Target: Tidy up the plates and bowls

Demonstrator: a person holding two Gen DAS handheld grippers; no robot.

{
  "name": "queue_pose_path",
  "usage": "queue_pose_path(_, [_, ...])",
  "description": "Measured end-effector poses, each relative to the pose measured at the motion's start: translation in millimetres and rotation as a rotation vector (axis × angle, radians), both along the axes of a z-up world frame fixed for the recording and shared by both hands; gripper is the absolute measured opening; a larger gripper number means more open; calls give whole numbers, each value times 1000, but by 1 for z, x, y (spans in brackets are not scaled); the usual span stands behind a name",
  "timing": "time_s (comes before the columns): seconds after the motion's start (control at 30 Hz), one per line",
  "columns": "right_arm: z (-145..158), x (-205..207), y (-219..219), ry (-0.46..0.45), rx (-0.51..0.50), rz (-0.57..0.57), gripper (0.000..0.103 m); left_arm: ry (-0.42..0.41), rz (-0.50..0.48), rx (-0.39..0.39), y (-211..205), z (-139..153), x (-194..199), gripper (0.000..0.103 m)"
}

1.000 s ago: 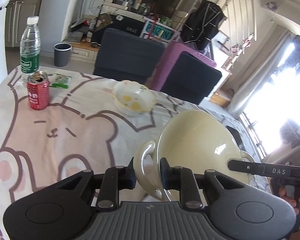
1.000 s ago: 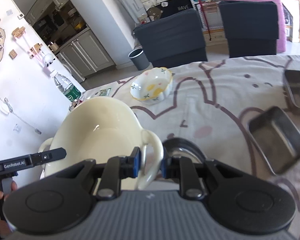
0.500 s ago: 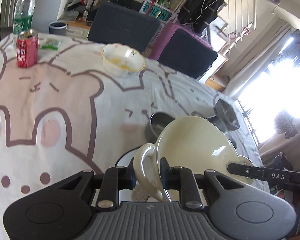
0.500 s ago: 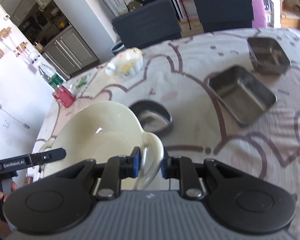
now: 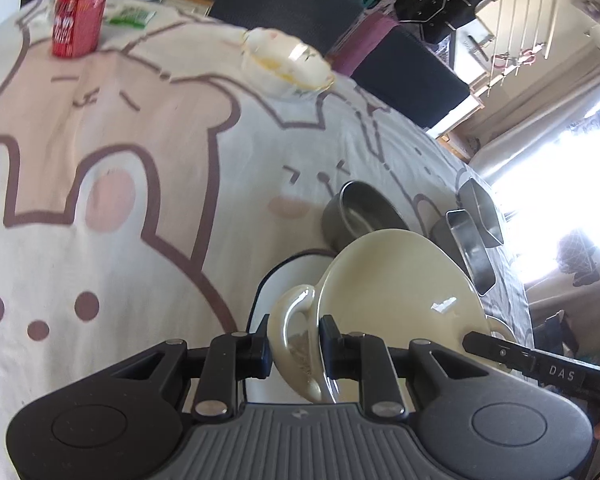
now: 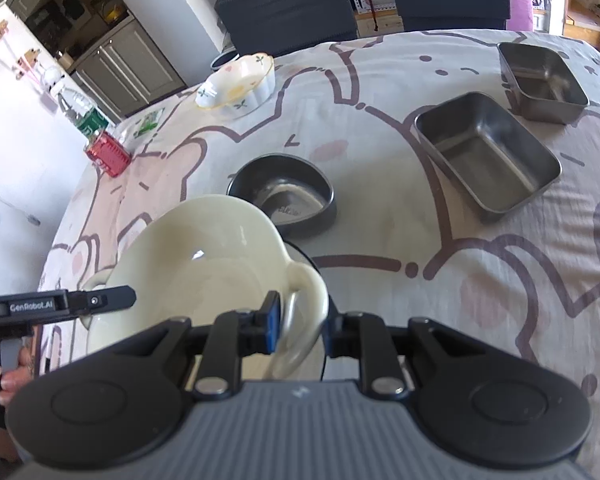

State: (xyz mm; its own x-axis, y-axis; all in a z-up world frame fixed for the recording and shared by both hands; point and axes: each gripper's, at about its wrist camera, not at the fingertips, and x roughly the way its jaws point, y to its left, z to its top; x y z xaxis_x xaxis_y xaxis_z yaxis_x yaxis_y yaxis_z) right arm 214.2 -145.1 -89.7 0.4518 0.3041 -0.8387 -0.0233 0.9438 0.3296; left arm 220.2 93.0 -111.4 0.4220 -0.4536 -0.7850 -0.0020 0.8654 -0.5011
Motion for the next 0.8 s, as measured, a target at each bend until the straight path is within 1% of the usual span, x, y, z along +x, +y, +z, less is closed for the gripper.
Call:
queue_pose_path(0.13, [-3,1,6,10,-16,22,25,28,-4,7,3,-10,4,27])
queue_pose_path(0.27, [-9,5,11,39,-37,32,25,52,-12,14,3,-18,8,28])
queue_pose_path(0.43, [-14,9,11,73,-44,36,25,76,-29,47,0,-25,12,29])
queue_pose_path(0.57, [-21,12,13,105,-51,33,25,94,-36,59,-1,-31,14,30])
queue_pose_path(0.8, [-23,14,18,112,-62,39,25,108,-36,61,0,-35,17,31])
